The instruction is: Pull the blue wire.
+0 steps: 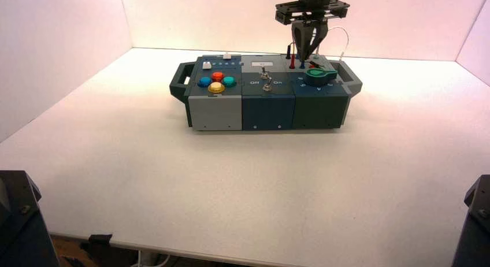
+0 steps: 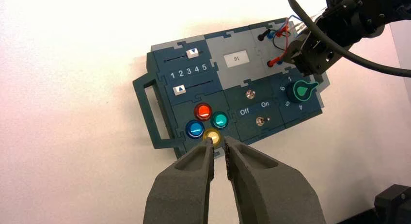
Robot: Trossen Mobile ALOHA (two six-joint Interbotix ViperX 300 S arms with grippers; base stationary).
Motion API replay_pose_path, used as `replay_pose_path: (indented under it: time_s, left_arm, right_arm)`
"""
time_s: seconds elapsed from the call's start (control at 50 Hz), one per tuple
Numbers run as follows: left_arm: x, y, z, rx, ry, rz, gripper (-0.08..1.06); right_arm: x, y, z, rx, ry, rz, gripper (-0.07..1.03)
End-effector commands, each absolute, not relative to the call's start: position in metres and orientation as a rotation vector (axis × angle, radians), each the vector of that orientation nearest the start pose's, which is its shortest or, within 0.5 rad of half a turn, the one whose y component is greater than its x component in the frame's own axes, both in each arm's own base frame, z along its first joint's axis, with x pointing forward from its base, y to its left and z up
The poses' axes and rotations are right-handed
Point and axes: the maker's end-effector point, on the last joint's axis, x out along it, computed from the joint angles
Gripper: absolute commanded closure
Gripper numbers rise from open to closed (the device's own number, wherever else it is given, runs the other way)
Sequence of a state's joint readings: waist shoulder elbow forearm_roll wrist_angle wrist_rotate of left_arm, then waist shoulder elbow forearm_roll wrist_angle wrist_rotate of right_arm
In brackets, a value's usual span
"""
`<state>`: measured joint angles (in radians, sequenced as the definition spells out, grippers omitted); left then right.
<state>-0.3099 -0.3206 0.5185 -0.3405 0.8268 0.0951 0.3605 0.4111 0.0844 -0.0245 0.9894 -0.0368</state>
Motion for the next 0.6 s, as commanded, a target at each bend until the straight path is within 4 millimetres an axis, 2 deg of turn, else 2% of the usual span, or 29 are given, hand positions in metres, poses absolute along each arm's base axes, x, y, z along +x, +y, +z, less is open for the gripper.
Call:
replay_pose_path:
  time_s: [0.02,0.46,0.6]
  left_arm:
    - [0.321,-0.150,0.238,-0.100,1.009,-0.445,0.83]
    - [0.320,-0.150,0.236,-0.098,1.018,-0.445,0.83]
    - [0.319,-0.149,0.235,-0.100,1.023,-0.444,0.83]
  right_arm:
    - [0.434,0.160,0.089,-0.310,1.388,0.311,0.99]
    - [0.433,0.162,0.124,-0.294,1.329,0.303,0.99]
    - [0.432,0.163,0.126,-0.296,1.331,0.305,0.99]
